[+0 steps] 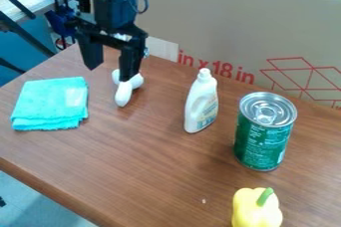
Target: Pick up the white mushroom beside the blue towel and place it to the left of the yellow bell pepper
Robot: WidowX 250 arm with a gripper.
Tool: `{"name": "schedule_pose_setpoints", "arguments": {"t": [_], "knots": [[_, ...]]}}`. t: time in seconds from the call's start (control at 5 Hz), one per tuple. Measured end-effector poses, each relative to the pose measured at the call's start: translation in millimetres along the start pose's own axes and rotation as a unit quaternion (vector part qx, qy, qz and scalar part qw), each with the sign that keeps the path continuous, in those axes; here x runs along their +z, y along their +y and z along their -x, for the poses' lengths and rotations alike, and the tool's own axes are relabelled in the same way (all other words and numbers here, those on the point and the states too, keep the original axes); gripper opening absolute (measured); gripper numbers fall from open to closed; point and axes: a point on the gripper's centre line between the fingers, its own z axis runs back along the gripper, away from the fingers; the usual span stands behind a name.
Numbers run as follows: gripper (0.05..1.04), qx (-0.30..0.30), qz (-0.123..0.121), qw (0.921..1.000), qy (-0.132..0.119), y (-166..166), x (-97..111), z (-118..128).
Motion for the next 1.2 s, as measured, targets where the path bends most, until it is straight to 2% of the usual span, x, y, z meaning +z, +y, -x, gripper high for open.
{"name": "schedule_pose_setpoints", "arguments": {"t": [0.2, 0.4, 0.6, 1.2], "knots": [[1.002, -0.002, 0.017, 0.9998, 0.013, 14, -26, -19], [1.002, 0.010, 0.017, 0.9998, -0.005, 25, -42, -40], [1.002, 0.026, 0.011, 0.9987, -0.042, 30, -45, -52], [1.002, 0.052, 0.031, 0.9973, -0.041, 34, -77, -68]]}}
